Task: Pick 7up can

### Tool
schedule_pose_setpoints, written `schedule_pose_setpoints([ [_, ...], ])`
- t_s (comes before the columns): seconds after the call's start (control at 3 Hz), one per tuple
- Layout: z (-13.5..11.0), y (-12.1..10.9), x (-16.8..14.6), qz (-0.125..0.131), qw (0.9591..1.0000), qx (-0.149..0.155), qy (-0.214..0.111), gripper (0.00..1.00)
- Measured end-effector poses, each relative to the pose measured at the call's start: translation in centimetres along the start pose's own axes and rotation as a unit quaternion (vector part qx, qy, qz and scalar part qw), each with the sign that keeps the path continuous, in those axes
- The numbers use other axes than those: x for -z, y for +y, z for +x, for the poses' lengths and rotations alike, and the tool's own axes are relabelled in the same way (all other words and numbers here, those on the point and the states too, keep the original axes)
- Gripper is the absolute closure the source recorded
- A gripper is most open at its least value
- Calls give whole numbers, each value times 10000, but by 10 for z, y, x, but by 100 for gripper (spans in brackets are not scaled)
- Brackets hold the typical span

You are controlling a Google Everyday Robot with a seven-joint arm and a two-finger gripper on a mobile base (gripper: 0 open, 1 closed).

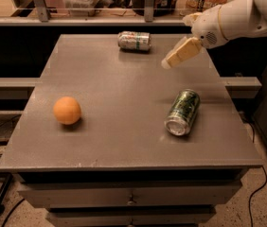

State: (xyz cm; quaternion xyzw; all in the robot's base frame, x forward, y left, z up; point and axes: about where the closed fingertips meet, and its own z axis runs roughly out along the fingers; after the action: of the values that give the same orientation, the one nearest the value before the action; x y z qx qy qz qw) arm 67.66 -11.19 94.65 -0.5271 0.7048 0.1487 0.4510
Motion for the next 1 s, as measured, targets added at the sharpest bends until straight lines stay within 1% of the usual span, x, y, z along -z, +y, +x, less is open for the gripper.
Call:
schedule_pose_setpoints([
  [0.33,-5,-9,-23,-23,9999,137,14,0],
  [0.67,-11,-18,-48,-51,9997,241,-65,0],
  [1.0,-14,-25,-78,-85,9994,159,-287,0],
])
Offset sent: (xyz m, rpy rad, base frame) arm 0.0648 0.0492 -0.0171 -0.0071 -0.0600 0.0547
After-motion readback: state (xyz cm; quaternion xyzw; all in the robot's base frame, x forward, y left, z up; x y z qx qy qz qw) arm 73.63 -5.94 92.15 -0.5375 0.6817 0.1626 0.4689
